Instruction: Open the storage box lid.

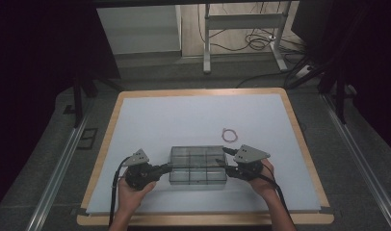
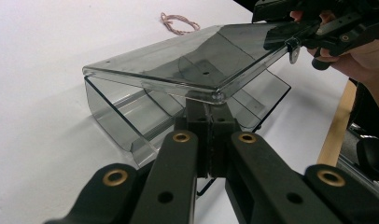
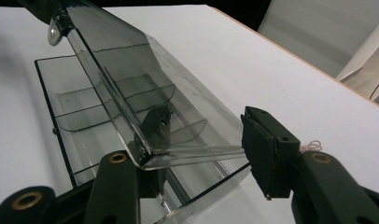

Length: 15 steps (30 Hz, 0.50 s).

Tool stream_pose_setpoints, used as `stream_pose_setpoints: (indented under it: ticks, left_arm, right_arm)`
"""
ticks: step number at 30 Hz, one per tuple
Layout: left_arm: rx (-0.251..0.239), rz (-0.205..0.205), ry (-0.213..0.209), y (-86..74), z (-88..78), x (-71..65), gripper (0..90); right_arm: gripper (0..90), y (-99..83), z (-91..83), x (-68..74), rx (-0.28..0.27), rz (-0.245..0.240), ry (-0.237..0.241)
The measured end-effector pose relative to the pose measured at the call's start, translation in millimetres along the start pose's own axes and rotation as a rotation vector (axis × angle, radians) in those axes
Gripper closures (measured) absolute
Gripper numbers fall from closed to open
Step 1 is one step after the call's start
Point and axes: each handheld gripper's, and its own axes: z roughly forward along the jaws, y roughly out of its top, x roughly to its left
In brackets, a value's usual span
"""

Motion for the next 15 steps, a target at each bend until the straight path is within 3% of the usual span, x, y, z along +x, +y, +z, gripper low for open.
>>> stream_pose_setpoints:
  ticks: [7,15]
  left_arm:
    - [-0.008,0.002,0.006,-0.1,-3.0,-0.7,89.3]
    - [-0.006,0.022,0.029,-3.6,-15.6,-2.8,79.1]
  right_arm:
    - [52.1,-0.4,-0.9,-1.3,-0.02,0.011,0.014]
    - [53.8,-2.4,-2.6,-4.6,-0.04,0.037,0.016]
